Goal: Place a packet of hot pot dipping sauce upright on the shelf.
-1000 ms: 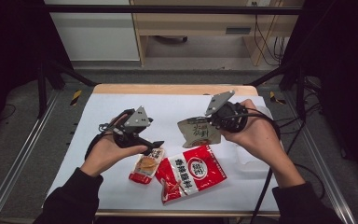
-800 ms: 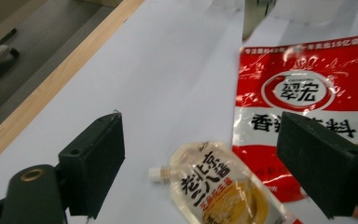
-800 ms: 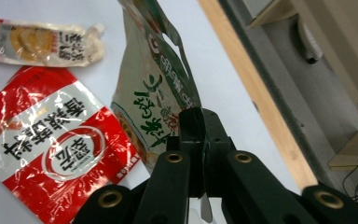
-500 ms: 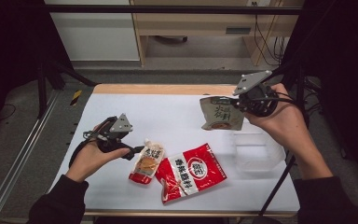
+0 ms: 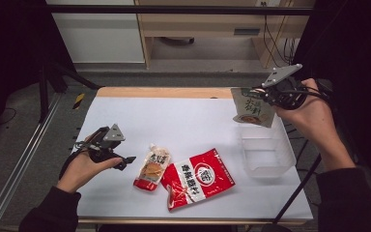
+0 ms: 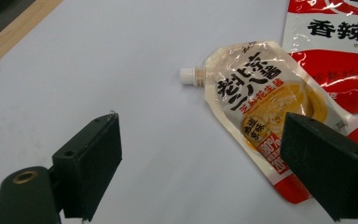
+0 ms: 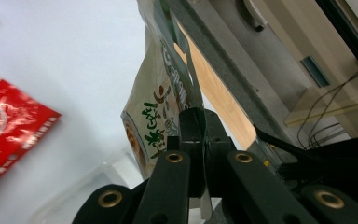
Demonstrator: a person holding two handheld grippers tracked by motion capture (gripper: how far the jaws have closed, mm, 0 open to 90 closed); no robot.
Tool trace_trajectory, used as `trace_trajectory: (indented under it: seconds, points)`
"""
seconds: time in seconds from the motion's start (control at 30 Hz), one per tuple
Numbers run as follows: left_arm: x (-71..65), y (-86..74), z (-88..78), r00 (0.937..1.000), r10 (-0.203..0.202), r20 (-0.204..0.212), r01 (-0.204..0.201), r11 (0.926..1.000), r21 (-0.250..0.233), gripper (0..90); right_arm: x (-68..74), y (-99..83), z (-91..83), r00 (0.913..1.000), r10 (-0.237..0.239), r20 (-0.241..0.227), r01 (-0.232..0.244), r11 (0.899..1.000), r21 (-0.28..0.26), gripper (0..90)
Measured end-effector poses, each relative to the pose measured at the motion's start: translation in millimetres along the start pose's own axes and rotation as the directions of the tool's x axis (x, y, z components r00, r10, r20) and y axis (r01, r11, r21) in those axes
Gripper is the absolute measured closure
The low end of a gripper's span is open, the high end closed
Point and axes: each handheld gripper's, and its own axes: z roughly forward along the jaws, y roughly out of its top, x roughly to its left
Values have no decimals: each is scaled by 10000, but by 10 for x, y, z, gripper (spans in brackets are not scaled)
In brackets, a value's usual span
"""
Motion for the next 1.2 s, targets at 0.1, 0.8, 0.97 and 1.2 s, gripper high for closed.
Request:
trace_trajectory:
  seconds: [0.1,0.8,0.97,1.2]
  points:
    - [27,-45,-9,10000,-81,-51,81,10000,-8,129,-64,-39,56,10000,-47,53,47,10000,27,898]
    - [194,-325,95,9956,-934,4,934,9955,153,124,-477,-474,696,9989,-74,-460,102,9981,616,894]
    - [193,-318,101,9959,-901,24,901,9958,174,124,-461,-482,773,9978,-135,-656,161,9991,392,893]
    - [216,-278,90,9966,-817,49,816,9964,226,124,-456,-509,845,9950,101,-994,-106,9999,-40,896]
